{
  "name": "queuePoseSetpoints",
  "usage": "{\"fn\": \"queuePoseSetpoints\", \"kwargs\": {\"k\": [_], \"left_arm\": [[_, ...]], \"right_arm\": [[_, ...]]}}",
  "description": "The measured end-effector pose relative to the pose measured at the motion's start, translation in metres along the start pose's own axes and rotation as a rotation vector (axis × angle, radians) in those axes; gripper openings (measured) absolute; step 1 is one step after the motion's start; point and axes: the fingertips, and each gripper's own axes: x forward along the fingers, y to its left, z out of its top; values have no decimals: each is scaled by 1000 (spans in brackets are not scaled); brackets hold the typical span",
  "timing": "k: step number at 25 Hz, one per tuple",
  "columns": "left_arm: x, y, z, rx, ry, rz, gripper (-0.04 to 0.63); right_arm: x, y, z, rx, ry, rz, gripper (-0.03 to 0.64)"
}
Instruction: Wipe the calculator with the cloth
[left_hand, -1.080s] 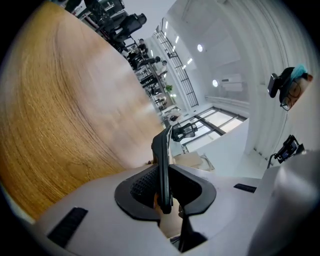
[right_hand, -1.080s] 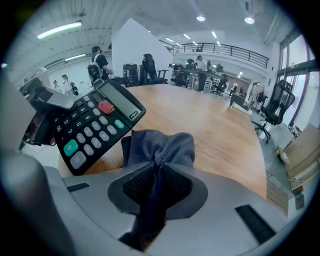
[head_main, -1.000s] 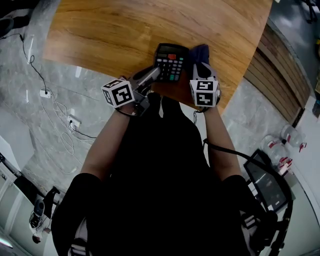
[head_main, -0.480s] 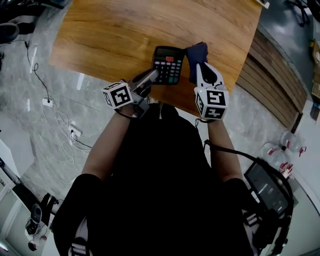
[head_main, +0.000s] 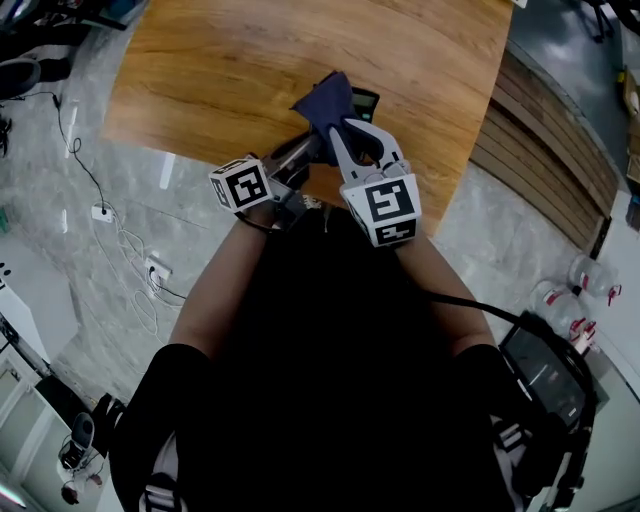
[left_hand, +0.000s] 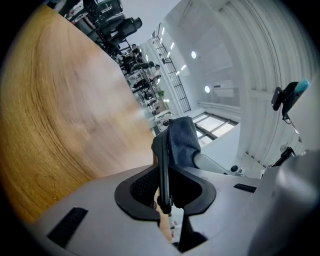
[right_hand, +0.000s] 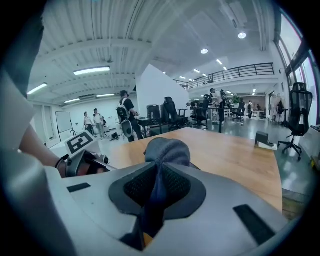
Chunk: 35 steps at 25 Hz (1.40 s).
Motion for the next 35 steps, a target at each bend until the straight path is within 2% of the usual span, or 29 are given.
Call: {"fn": "queuePoseSetpoints", "kwargs": {"k": [3,9,12,17,23,26,30,35], "left_arm": [[2,-1,2,-12,-10,-7,71],[2,-4,0,-23,-8,-14,71],[-1,-4,1,-30,-11,-12,71],[-1,-2,7,-49,-34,-9,71],[-1,1,20,-36,-70,8,71],[-4,3,24,-49,-90,9,71],[-6,1,26,-52,-101,1,71],[-7,0,27,-64,-110,-1,71]], "right_arm": [[5,-19,-12,12,18,-38,41],[-2,-84,-39,51,74,-176,41],[-4,-90,-41,52,81,-195,41],[-3,-64,-38,44,83,-146,41],[-3,12,-36,42,85,28,41],[-5,40,-37,32,82,88,41],[-6,42,-40,31,84,96,41],[-4,13,-51,51,103,25,41]]}}
